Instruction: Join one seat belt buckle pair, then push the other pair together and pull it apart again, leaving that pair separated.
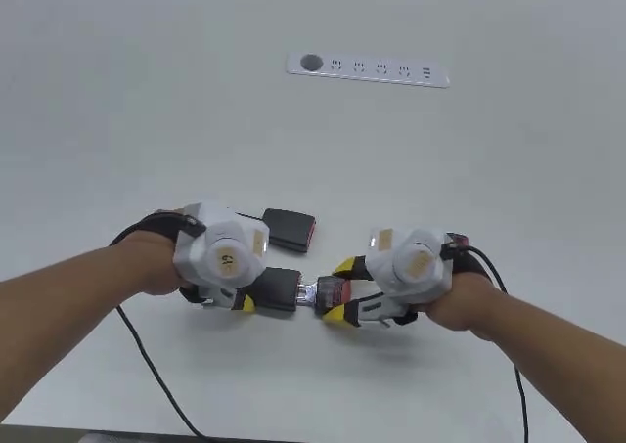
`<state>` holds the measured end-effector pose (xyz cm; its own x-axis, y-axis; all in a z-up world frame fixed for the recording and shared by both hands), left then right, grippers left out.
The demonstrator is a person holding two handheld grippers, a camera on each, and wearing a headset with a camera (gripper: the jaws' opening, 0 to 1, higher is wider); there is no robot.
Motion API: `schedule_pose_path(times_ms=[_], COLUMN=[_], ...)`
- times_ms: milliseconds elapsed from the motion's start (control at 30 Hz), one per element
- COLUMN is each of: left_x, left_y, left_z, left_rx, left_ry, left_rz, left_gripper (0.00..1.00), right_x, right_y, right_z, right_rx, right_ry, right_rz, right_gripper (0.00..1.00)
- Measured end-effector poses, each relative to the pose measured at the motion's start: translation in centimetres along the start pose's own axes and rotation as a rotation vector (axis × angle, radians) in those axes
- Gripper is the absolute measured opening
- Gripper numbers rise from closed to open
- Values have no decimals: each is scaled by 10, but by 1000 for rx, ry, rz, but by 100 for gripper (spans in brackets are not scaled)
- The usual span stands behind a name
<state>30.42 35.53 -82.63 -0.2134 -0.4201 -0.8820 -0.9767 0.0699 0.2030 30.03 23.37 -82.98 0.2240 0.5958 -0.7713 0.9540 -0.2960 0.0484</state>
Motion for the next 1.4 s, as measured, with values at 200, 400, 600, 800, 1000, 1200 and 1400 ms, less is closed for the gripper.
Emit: schedule_pose_path(times_ms=[200,400,600,800,1000,1200,1400], left_x=[0,0,1,1,1,1,1], left_y=[0,0,0,1,0,-1,-2], left_z=[0,-1,-2,-3,-2,-2,-1], left_rx=[10,15,11,8,7,6,5], left_ry=[3,-11,-17,-11,-13,-15,-13], left_rz=[6,11,12,11,12,12,13], left_gripper=[32,32,32,32,32,32,32], right_x=[1,3,12,12,12,12,11], right_y=[0,1,-4,-1,0,0,-1], right_z=[0,-2,-13,-9,-10,-10,-11], right_rx=[-4,-10,9,19,18,20,18], right_ry=[-2,-3,6,-14,-12,-5,-4], right_rz=[-7,-15,-2,2,0,2,3], right_gripper=[34,34,34,34,34,34,34])
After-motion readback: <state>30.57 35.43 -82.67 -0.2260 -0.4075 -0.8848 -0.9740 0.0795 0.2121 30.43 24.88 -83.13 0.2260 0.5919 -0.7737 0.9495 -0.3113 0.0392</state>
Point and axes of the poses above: the centre of the closed fingertips' face, and the gripper's own axes: x roughly forward along the fingers, y roughly to its right, z roughly out of its underside, the point moved 4 cm from there along -x, roughly backward along the fingers, and after that the axes turned 13 degrees about z, right-handed, at the moved point
